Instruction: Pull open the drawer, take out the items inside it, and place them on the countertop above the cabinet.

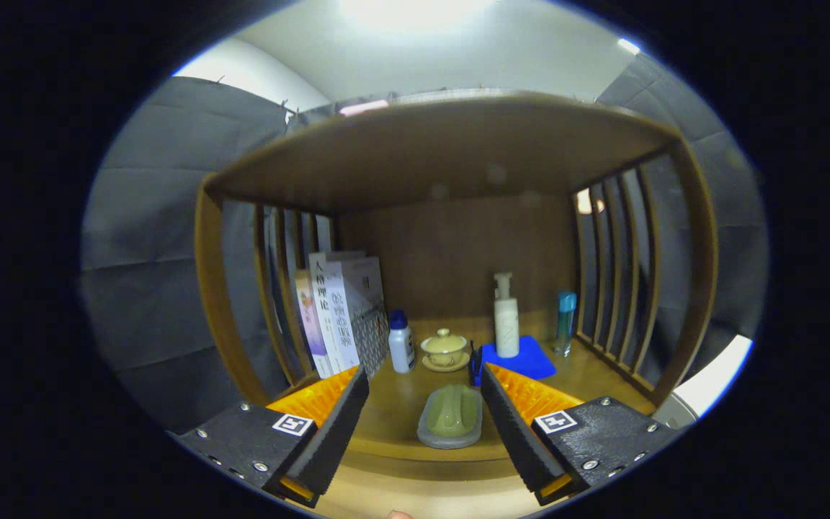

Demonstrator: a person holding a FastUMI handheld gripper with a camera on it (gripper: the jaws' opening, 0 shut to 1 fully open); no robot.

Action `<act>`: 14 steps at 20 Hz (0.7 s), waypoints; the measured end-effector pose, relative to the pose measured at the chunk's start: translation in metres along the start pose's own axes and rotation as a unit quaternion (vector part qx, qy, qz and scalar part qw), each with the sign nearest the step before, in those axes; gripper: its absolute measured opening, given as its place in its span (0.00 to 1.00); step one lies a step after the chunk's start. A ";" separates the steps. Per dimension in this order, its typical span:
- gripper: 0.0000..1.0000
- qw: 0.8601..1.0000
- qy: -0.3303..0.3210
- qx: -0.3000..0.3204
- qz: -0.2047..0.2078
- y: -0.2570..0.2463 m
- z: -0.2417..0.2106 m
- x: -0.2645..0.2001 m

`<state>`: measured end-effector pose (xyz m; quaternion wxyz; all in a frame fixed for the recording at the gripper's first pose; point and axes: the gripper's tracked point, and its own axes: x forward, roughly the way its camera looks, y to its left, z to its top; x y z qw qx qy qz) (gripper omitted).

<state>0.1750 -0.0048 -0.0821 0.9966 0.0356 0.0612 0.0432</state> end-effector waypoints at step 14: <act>0.96 0.998 -0.056 -0.040 0.002 0.029 -0.056 -0.172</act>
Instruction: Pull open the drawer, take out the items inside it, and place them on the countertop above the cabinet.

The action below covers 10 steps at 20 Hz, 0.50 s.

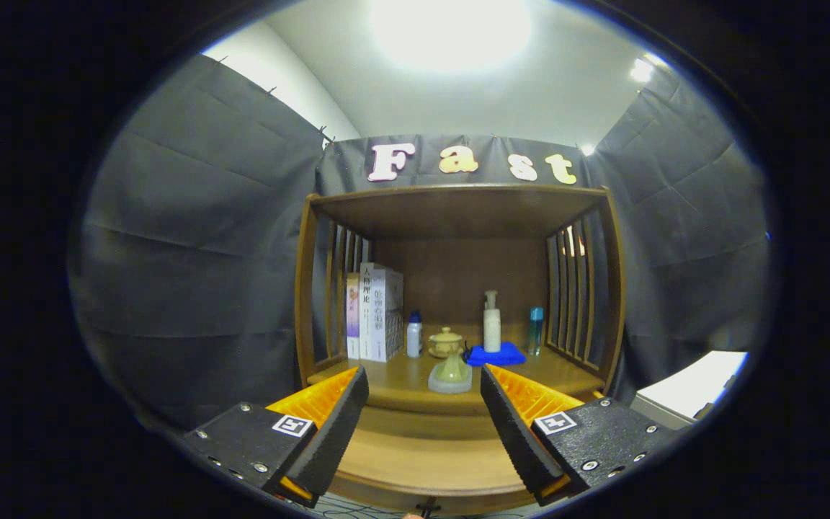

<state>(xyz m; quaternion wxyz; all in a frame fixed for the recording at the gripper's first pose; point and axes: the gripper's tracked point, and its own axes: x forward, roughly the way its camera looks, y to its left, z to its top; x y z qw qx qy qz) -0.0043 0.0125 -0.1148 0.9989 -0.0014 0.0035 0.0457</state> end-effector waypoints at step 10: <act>0.96 0.996 0.088 -0.003 -0.033 0.006 -0.104 -0.059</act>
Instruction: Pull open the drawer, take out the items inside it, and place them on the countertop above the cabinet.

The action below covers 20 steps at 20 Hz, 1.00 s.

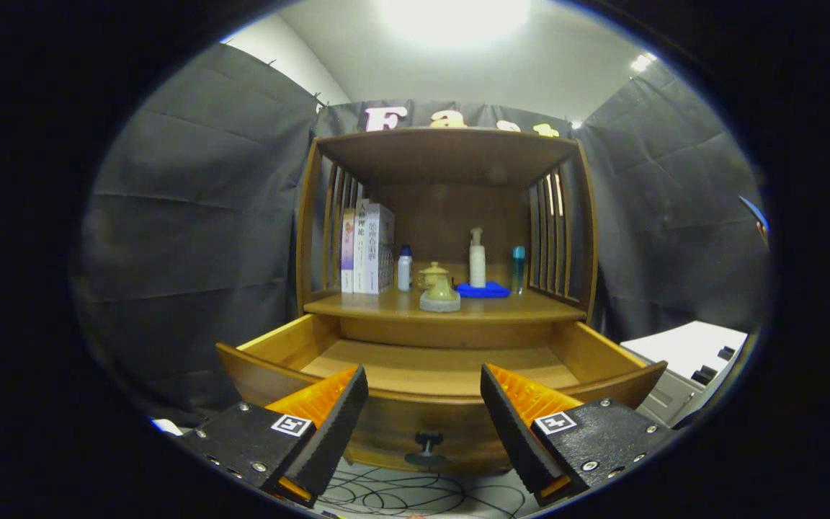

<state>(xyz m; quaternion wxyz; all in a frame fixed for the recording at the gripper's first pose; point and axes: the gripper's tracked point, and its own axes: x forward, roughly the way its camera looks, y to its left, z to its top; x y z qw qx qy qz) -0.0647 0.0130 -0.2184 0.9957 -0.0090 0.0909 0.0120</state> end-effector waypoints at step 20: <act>0.95 0.997 0.055 0.014 -0.061 -0.024 -0.076 0.023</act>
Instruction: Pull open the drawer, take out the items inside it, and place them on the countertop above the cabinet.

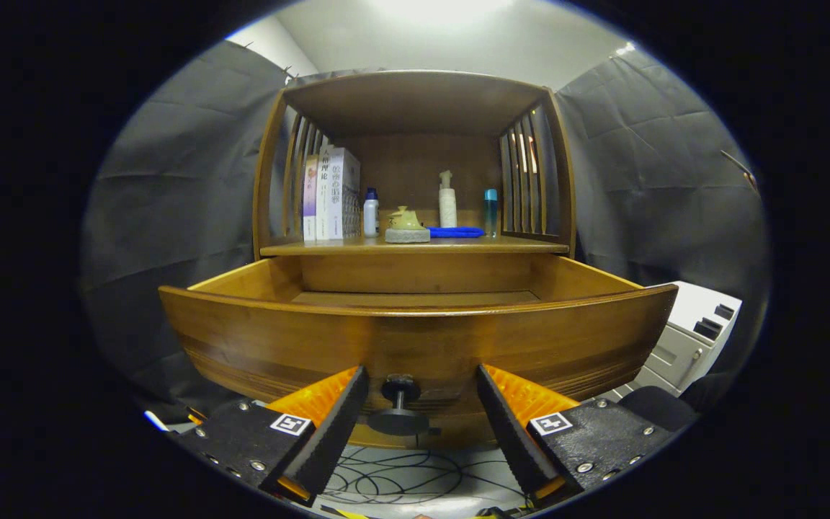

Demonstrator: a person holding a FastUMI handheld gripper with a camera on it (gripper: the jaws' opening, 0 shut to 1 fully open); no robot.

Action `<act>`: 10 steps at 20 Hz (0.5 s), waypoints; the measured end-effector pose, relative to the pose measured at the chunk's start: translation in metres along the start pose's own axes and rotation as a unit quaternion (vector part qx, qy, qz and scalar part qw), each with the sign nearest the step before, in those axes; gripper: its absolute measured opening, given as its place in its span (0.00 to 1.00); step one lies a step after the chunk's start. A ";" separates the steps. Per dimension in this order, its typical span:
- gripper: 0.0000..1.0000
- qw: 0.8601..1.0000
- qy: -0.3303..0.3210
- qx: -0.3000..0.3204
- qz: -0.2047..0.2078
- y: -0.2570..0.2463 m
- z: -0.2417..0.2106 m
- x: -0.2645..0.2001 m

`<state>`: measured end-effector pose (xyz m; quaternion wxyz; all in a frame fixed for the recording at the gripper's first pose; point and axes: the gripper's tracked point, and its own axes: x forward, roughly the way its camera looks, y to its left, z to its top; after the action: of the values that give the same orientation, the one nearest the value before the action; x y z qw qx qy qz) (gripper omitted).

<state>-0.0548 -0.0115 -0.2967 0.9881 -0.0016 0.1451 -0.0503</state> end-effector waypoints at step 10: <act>0.94 0.999 -0.012 -0.039 0.015 -0.007 0.009 0.022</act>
<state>-0.0318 -0.0205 -0.2940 0.9896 -0.0380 0.1353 -0.0294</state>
